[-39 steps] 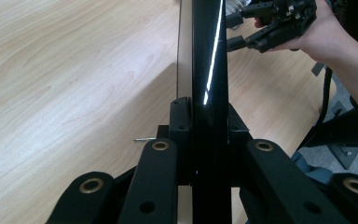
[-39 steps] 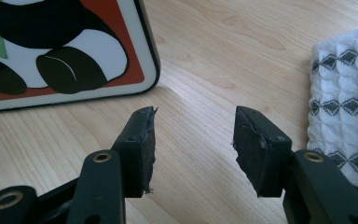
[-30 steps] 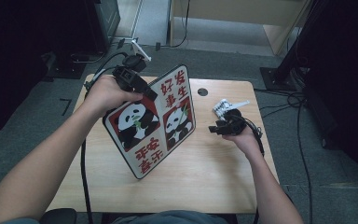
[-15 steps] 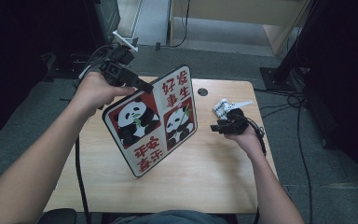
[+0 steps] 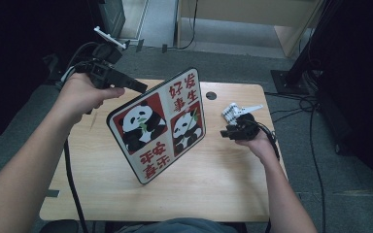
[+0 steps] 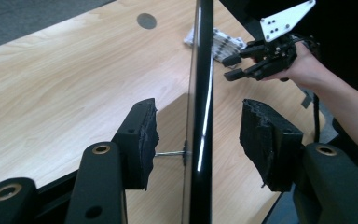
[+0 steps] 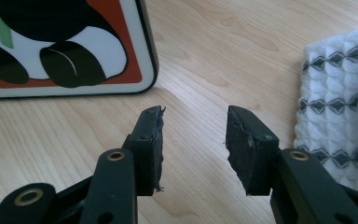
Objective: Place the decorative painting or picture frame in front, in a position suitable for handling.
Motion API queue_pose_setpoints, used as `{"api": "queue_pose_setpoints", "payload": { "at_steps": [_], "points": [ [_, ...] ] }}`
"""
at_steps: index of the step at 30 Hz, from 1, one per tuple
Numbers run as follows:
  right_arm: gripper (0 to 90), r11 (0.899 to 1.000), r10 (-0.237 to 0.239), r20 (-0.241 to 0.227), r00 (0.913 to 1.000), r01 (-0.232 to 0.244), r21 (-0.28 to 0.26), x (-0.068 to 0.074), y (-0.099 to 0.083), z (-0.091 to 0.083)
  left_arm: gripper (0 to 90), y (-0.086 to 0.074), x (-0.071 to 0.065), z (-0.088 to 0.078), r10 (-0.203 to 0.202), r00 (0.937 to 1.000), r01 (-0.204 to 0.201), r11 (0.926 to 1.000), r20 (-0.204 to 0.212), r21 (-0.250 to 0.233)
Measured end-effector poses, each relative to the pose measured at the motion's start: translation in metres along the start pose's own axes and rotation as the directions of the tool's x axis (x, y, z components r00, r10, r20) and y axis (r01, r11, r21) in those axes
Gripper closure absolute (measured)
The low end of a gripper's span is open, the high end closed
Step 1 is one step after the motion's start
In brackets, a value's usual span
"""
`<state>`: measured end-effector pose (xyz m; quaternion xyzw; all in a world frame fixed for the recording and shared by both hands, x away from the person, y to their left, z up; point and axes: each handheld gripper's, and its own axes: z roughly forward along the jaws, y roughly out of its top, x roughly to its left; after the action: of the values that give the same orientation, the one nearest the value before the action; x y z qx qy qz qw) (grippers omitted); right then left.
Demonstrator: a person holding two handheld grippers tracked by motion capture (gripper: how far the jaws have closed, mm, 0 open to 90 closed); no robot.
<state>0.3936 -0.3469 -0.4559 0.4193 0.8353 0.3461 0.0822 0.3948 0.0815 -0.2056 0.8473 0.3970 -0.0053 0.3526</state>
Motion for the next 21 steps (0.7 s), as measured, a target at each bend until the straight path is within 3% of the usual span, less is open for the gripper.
{"api": "queue_pose_setpoints", "payload": {
  "at_steps": [8, 13, 21],
  "points": [
    [56.2, 0.999, 0.034, 0.018, 0.9993, -0.034, -0.024, -0.006, 0.002, -0.007, 44.0, -0.013, 0.015, -0.014, -0.037, 0.9992, 0.037, 0.9988, -0.012, -0.031],
    [56.5, 0.996, 0.082, 0.01, 0.9966, -0.082, -0.043, -0.016, 0.001, -0.013, 43.1, -0.028, 0.029, -0.019, -0.071, 0.9972, 0.07, 0.9966, -0.024, -0.043],
    [57.4, 0.997, 0.068, 0.023, 0.9975, -0.067, -0.035, -0.018, 0.003, -0.013, 43.3, -0.057, 0.048, -0.014, -0.113, 0.9933, 0.111, 0.9929, -0.027, -0.042]
  ]
}}
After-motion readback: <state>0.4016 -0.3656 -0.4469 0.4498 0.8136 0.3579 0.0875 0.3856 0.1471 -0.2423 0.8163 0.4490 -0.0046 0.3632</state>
